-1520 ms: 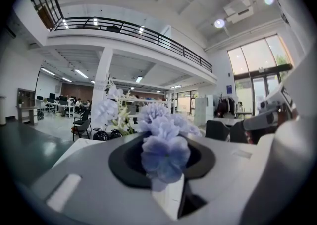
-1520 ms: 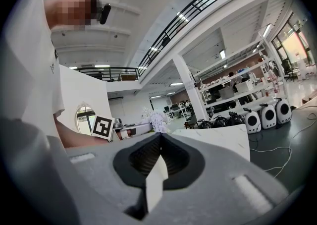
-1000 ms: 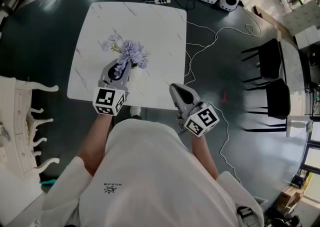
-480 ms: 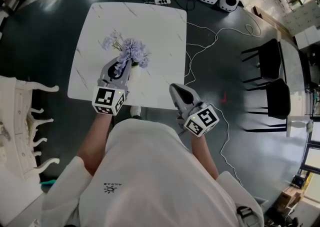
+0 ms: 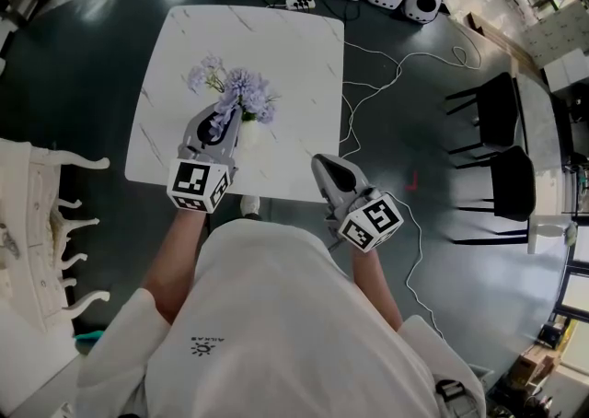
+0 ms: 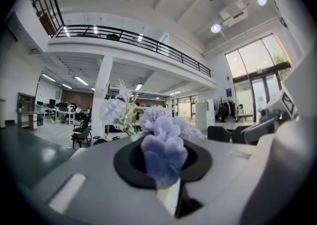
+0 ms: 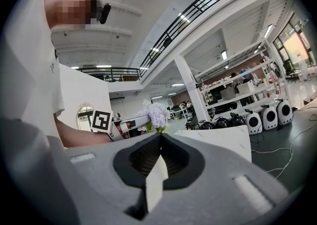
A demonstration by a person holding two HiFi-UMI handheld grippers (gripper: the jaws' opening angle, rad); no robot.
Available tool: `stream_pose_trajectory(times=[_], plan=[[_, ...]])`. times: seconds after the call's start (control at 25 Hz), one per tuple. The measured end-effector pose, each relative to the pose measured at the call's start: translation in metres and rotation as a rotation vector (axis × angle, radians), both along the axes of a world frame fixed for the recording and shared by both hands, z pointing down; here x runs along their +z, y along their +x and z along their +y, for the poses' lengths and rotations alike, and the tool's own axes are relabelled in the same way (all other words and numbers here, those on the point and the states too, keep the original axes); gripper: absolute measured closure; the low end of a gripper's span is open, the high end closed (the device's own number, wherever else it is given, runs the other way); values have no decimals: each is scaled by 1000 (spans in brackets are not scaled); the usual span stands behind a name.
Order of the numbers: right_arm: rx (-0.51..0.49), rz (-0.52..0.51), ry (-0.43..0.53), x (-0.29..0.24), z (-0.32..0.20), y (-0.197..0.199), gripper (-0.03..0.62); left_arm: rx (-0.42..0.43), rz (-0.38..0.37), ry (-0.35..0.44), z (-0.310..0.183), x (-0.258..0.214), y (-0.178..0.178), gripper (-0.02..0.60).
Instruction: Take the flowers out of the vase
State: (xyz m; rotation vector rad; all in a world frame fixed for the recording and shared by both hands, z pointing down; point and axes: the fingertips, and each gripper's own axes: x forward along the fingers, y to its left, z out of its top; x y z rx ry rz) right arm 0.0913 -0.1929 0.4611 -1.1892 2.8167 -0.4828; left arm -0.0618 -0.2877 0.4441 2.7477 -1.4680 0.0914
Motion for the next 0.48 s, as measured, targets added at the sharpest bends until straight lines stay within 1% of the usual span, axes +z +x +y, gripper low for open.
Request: stream_pose_trajectory(times=[0.36, 0.48], plan=[[-4, -3, 6, -1, 2, 3, 594, 4, 24, 18, 5, -13, 4, 533], [-6, -4, 11, -2, 4, 3, 594, -3, 45, 18, 6, -17, 2, 533]])
